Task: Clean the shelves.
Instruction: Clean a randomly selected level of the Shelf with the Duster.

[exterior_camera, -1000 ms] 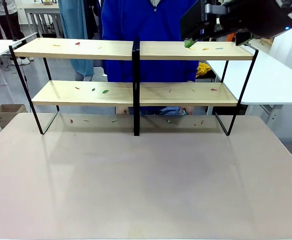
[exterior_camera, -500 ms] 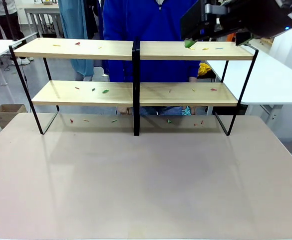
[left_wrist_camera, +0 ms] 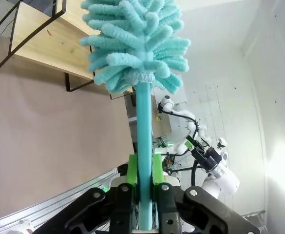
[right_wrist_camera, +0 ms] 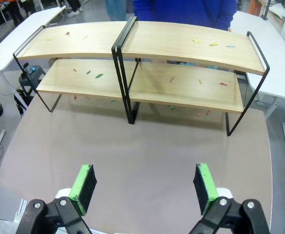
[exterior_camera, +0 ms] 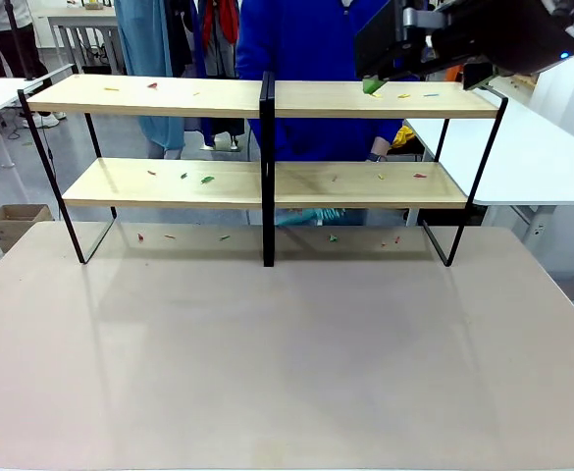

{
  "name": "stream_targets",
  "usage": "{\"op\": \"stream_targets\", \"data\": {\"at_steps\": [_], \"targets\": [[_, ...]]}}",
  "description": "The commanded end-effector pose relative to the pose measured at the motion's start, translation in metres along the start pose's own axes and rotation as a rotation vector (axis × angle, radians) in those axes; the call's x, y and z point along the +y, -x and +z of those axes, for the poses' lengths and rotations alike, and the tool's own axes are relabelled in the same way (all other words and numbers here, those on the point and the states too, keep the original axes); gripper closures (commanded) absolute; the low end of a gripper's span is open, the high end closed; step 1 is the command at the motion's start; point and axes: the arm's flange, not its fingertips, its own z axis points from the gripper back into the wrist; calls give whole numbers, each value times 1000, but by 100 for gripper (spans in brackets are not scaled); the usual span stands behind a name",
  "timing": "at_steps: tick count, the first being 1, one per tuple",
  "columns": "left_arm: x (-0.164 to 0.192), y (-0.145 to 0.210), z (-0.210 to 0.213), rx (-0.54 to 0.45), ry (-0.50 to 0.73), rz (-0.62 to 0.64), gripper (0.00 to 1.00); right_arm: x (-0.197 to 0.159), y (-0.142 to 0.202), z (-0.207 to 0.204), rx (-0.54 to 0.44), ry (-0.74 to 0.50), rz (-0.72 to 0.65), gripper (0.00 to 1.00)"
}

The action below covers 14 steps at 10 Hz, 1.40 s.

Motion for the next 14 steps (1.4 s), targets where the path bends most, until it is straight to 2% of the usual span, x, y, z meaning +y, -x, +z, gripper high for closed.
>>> {"op": "stream_targets", "data": {"at_steps": [1,7,8,9,11,12,14], "targets": [[-2,1,3,1,20,-13,97,-1,-1,0,0,-4,-9,0],[-2,1,3,1,20,-13,97,-1,-1,0,0,-4,-9,0],[0,0,0,1,0,0,87,-1,-1,0,0,-4,-9,0],[-21,14,-36,180,-14,-44,87,-1,-1,0,0,-4,-9,0],[-45,62,-103,498,-134,-223,87,-1,-1,0,0,-4,-9,0],[-38,84,-130,628,-234,-275,87,-1,-1,0,0,-4,-9,0],[-15,115,-158,800,-299,-265,87,-1,-1,0,0,-4,-9,0]]}}
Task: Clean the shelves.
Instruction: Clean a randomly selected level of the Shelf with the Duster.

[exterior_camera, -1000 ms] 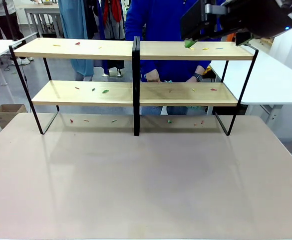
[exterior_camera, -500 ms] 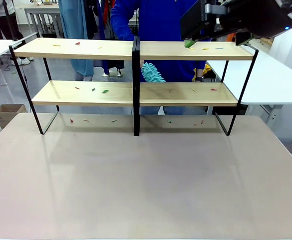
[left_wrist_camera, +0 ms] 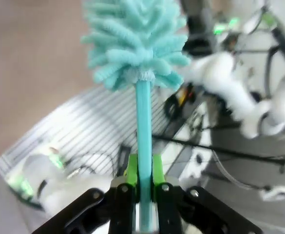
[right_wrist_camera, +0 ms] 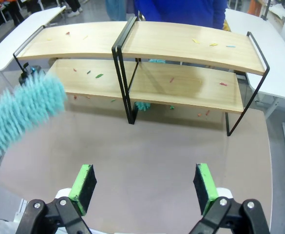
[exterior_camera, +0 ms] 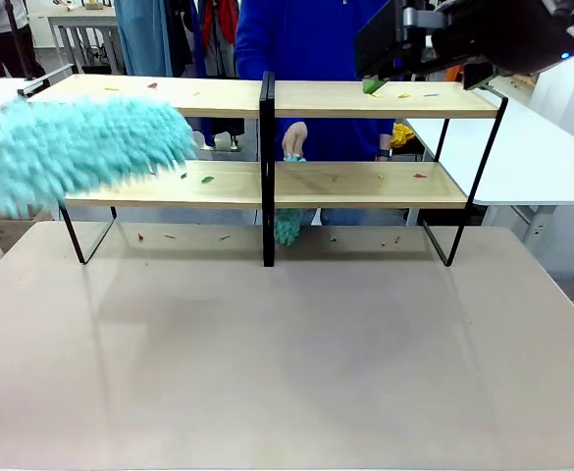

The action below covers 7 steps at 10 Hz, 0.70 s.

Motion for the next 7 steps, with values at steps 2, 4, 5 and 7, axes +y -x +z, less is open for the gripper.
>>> {"op": "stream_targets", "data": {"at_steps": [2,4,5,7], "targets": [[0,0,0,0,0,0,87,-1,-2,0,1,-4,-9,0],[9,4,-14,68,-36,-17,87,-1,-2,0,1,-4,-9,0],[1,4,-30,76,-35,-17,87,-1,-2,0,1,-4,-9,0],[-22,-22,-70,83,-94,-41,87,-1,-2,0,1,-4,-9,0]]}}
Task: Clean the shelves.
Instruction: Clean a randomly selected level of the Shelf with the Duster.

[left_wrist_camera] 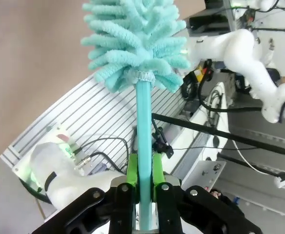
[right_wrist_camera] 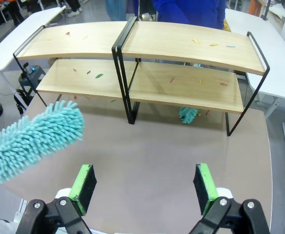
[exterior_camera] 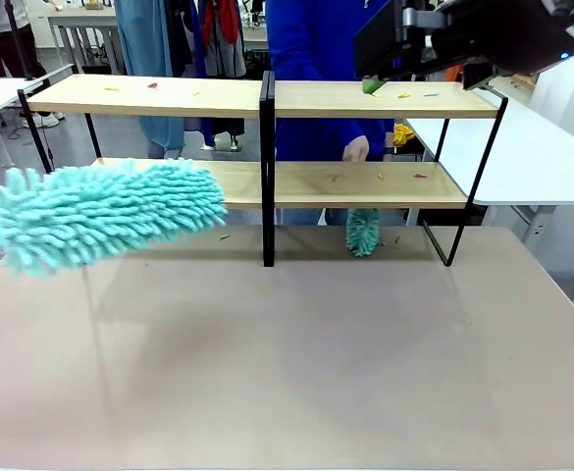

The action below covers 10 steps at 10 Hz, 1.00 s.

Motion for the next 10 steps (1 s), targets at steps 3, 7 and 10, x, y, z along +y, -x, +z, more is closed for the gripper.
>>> {"op": "stream_targets", "data": {"at_steps": [3,7,10], "targets": [[-54,-49,-72,-97,-61,17,87,-1,-2,0,1,-4,-10,0],[-55,-80,-79,265,21,178,87,-1,-2,0,1,-4,-10,0],[-52,-84,-105,49,-35,126,87,-1,-2,0,1,-4,-10,0]]}}
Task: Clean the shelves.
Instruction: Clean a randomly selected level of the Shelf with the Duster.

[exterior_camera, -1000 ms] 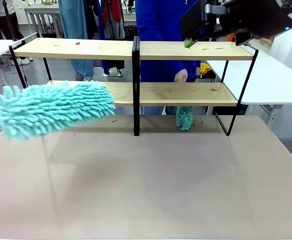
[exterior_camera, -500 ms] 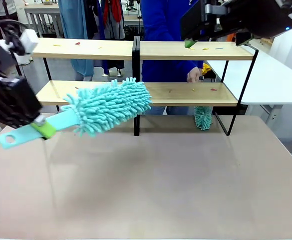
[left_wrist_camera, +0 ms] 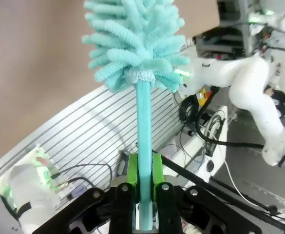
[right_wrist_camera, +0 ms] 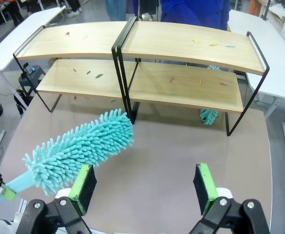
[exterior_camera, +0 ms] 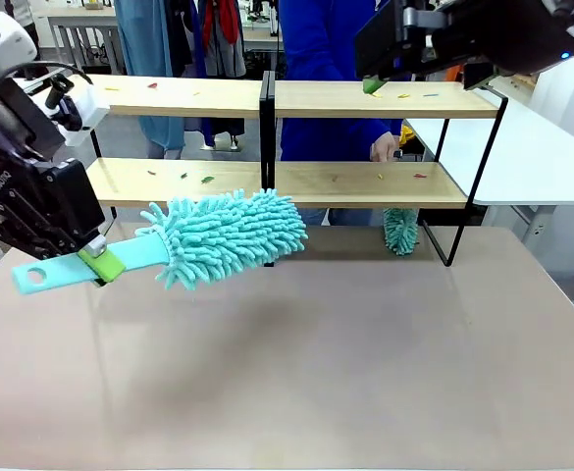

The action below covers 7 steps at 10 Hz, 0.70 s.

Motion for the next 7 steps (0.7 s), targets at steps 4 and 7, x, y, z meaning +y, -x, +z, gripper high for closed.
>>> {"op": "stream_targets", "data": {"at_steps": [4,7], "targets": [[-49,-51,-57,-162,-1,-24,87,-1,-2,0,1,-5,-9,0],[-75,-90,-87,-278,-90,18,87,-1,-2,0,1,-5,-9,0]]}}
